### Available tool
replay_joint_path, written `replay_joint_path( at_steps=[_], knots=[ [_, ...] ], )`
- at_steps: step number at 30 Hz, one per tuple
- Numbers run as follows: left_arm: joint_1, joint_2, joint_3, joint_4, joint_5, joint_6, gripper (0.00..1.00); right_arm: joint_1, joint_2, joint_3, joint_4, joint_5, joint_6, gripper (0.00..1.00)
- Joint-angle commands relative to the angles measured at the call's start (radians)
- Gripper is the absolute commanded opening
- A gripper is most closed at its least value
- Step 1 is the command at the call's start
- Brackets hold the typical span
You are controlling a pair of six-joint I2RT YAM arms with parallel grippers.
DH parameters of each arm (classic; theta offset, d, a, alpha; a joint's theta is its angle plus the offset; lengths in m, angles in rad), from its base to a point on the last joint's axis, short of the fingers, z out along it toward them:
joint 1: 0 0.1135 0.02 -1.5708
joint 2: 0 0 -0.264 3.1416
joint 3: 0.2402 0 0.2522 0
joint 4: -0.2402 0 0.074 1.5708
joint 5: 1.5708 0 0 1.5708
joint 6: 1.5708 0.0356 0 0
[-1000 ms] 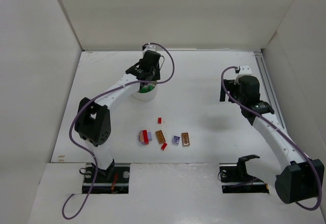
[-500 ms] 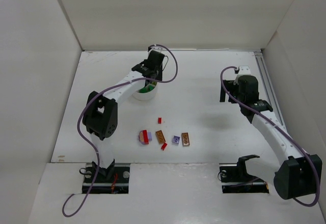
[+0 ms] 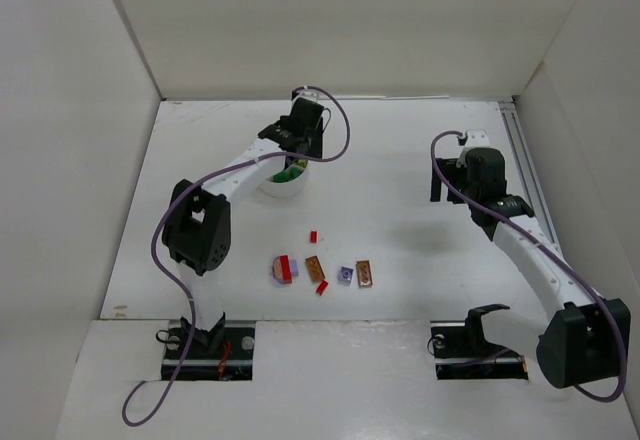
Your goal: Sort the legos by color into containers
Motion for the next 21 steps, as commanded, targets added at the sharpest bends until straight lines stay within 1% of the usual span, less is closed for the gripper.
replay_joint_path(
  at_steps=[1, 3, 7, 8, 9, 10, 11, 12, 13, 14, 15, 16, 17, 19, 20, 21],
  knots=[
    [0.000, -0.064, 0.053, -0.007, 0.022, 0.010, 0.49, -0.005, -0.006, 0.027, 0.019, -0.026, -0.017, 1.00],
    [0.000, -0.074, 0.063, -0.007, 0.040, 0.010, 0.49, -0.015, -0.029, 0.027, 0.030, -0.040, -0.026, 1.00],
    [0.000, -0.146, 0.073, -0.007, 0.094, 0.010, 0.55, -0.015, -0.070, 0.009, 0.053, -0.114, -0.068, 1.00],
    [0.000, -0.165, 0.073, -0.007, 0.120, 0.010, 0.65, -0.015, -0.081, 0.009, 0.066, -0.139, -0.077, 1.00],
    [0.000, -0.185, 0.073, -0.007, 0.129, 0.010, 0.73, -0.002, -0.090, -0.003, 0.066, -0.140, -0.077, 1.00],
    [0.000, -0.234, 0.059, -0.007, 0.129, -0.005, 0.82, 0.008, -0.104, -0.004, 0.076, -0.149, -0.077, 1.00],
    [0.000, -0.263, 0.045, -0.007, 0.129, -0.018, 0.89, 0.025, -0.104, -0.013, 0.076, -0.149, -0.077, 1.00],
    [-0.011, -0.294, 0.027, -0.007, 0.119, -0.053, 1.00, 0.048, -0.104, -0.013, 0.067, -0.138, -0.077, 1.00],
    [-0.011, -0.326, -0.019, -0.007, 0.119, -0.070, 1.00, 0.101, -0.104, -0.013, 0.066, -0.126, -0.077, 1.00],
    [-0.028, -0.401, -0.053, 0.008, 0.119, -0.091, 1.00, 0.135, -0.104, -0.013, 0.053, -0.126, -0.077, 1.00],
    [-0.037, -0.438, -0.090, 0.017, 0.119, -0.114, 1.00, 0.174, -0.093, -0.013, 0.044, -0.105, -0.065, 1.00],
    [-0.037, -0.475, -0.164, 0.017, 0.129, -0.169, 1.00, 0.259, -0.093, -0.013, 0.043, -0.094, -0.054, 1.00],
    [-0.048, -0.545, -0.206, 0.017, 0.143, -0.198, 1.00, 0.305, -0.067, -0.013, 0.034, -0.080, -0.027, 1.00],
    [-0.048, -0.611, -0.286, 0.017, 0.143, -0.255, 1.00, 0.401, -0.046, -0.013, 0.016, -0.019, 0.019, 1.00],
    [-0.048, -0.639, -0.359, -0.007, 0.143, -0.298, 1.00, 0.485, -0.033, -0.013, 0.016, -0.002, 0.044, 1.00],
    [-0.048, -0.694, -0.392, -0.029, 0.130, -0.321, 1.00, 0.523, -0.006, -0.013, -0.010, 0.010, 0.094, 1.00]
  ],
)
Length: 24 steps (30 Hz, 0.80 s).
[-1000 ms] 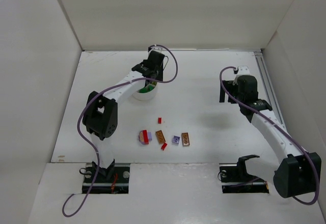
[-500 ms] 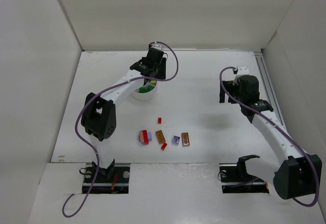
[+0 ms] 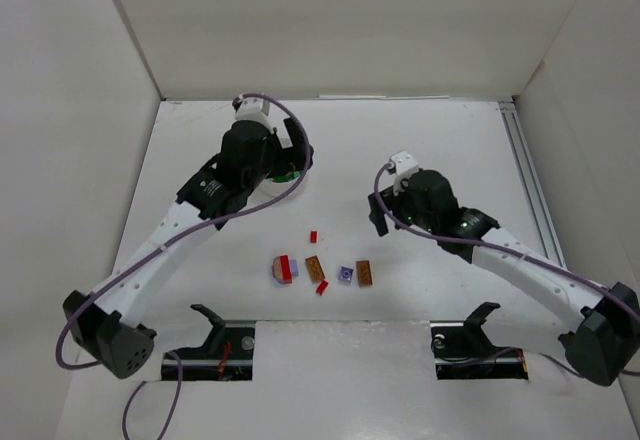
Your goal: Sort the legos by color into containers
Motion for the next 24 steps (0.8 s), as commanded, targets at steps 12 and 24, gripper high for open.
replay_joint_path(
  at_steps=[12, 24],
  knots=[
    [-0.008, -0.390, -0.451, -0.266, -0.058, -0.316, 1.00, 0.389, 0.155, -0.088, -0.094, 0.099, 0.371, 0.94],
    [-0.008, -0.471, -0.462, -0.306, -0.075, -0.345, 1.00, 0.514, 0.113, -0.214, -0.070, 0.092, 0.517, 0.90]
  ],
)
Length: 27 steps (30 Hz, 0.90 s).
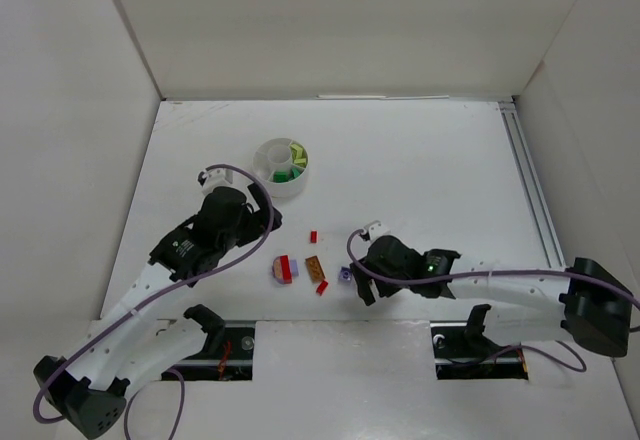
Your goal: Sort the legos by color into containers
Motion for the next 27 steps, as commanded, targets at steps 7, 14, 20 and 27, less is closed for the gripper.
replay_joint_path(
  at_steps=[7, 14, 20, 27],
  knots=[
    [-0.003, -0.013, 0.029, -0.023, -0.037, -0.014, 1.00, 0.069, 0.172, 0.083, 0.015, 0.146, 0.184, 0.86],
    [-0.003, -0.022, 0.040, -0.036, -0.046, -0.014, 1.00, 0.069, 0.254, 0.154, 0.001, 0.258, 0.276, 0.77],
    [-0.003, -0.022, 0.049, -0.057, -0.057, -0.014, 1.00, 0.069, 0.306, 0.195, -0.049, 0.318, 0.331, 0.61],
    [-0.003, -0.022, 0.060, -0.068, -0.057, -0.014, 1.00, 0.069, 0.376, 0.286, -0.100, 0.402, 0.331, 0.36]
  ],
)
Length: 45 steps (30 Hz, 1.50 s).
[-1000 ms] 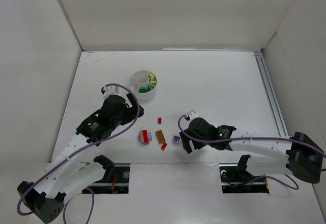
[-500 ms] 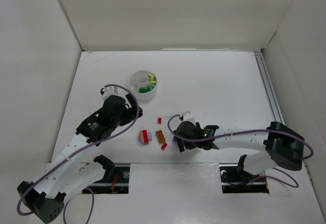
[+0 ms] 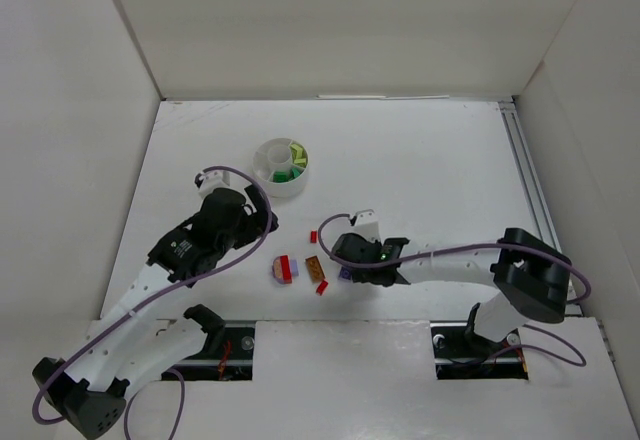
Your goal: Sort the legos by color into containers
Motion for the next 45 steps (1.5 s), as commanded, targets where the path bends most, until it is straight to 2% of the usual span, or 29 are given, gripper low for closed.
replay_joint_path(
  at_steps=[1, 2, 6, 9, 11, 12, 14, 15, 19, 21, 23, 27, 32, 37, 45],
  knots=[
    [-0.003, -0.016, 0.050, -0.012, -0.021, -0.007, 1.00, 0.005, 0.006, 0.069, -0.044, 0.090, 0.020, 0.33],
    [-0.003, -0.016, 0.050, -0.012, -0.021, -0.007, 1.00, 0.005, 0.006, 0.069, -0.055, 0.102, 0.020, 0.30],
    [-0.003, -0.016, 0.071, -0.012, -0.021, 0.014, 1.00, 0.005, -0.062, 0.104, -0.046, 0.160, -0.070, 0.29],
    [-0.003, 0.017, 0.108, 0.007, -0.030, 0.014, 1.00, -0.029, -0.133, 0.115, 0.081, 0.164, -0.253, 0.27],
    [-0.003, 0.043, 0.145, -0.004, -0.063, -0.013, 1.00, -0.084, -0.164, 0.106, 0.190, 0.093, -0.365, 0.27],
    [-0.003, 0.078, 0.159, -0.004, -0.082, -0.013, 1.00, -0.105, -0.187, 0.106, 0.306, 0.055, -0.484, 0.26],
    [0.040, 0.117, 0.198, -0.016, -0.093, -0.013, 1.00, -0.160, -0.187, 0.121, 0.408, -0.074, -0.610, 0.26],
    [0.063, 0.152, 0.208, -0.016, -0.081, -0.013, 1.00, -0.170, -0.176, 0.150, 0.486, -0.111, -0.728, 0.26],
    [0.186, 0.188, 0.219, 0.036, 0.001, 0.043, 1.00, -0.193, -0.055, 0.322, 0.528, -0.168, -0.947, 0.27],
    [0.241, 0.188, 0.197, 0.089, 0.065, 0.076, 1.00, -0.220, 0.002, 0.394, 0.551, -0.247, -1.005, 0.26],
    [0.263, 0.176, 0.197, 0.099, 0.076, 0.086, 1.00, -0.246, 0.092, 0.506, 0.561, -0.316, -1.037, 0.26],
    [0.284, 0.166, 0.212, 0.036, -0.019, 0.063, 1.00, -0.297, 0.253, 0.688, 0.588, -0.474, -1.049, 0.26],
    [0.284, 0.157, 0.222, 0.016, -0.031, 0.054, 1.00, -0.337, 0.422, 0.900, 0.588, -0.550, -1.049, 0.26],
    [0.284, 0.169, 0.188, 0.034, -0.001, 0.045, 1.00, -0.348, 0.534, 1.003, 0.588, -0.596, -1.059, 0.28],
    [0.293, 0.205, 0.197, 0.025, -0.001, 0.056, 1.00, -0.348, 0.620, 1.046, 0.588, -0.627, -1.059, 0.30]
  ],
)
